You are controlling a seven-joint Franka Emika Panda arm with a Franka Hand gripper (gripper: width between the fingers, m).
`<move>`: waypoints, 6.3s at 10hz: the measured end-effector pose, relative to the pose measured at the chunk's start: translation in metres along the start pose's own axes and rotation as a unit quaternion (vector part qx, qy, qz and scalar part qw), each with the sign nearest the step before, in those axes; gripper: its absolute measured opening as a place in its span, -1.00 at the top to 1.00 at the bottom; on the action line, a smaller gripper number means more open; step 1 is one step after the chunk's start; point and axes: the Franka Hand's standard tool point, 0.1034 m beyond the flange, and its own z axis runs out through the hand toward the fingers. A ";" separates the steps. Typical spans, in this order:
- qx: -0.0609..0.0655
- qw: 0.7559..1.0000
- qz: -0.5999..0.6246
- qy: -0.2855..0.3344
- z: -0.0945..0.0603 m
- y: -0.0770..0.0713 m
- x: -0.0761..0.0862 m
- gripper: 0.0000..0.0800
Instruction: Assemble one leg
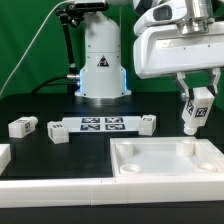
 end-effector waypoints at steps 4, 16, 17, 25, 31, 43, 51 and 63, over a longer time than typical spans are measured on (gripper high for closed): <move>-0.003 0.999 -0.025 0.033 0.009 0.000 0.004 0.26; -0.022 0.993 -0.046 0.106 0.037 0.033 0.055 0.26; -0.021 0.994 -0.043 0.100 0.038 0.036 0.060 0.26; -0.019 0.993 -0.045 0.104 0.033 0.032 0.069 0.26; -0.022 0.990 -0.047 0.130 0.043 0.028 0.071 0.26; -0.013 0.994 -0.035 0.098 0.048 0.033 0.032 -0.15; -0.011 0.996 -0.035 0.080 0.047 0.034 0.030 -0.62; 0.045 0.981 -0.035 -0.184 0.040 0.028 0.043 -0.62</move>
Offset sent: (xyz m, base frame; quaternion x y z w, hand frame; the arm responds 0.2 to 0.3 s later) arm 0.0181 0.0035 -0.0213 -0.0352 0.1477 -0.1339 0.9793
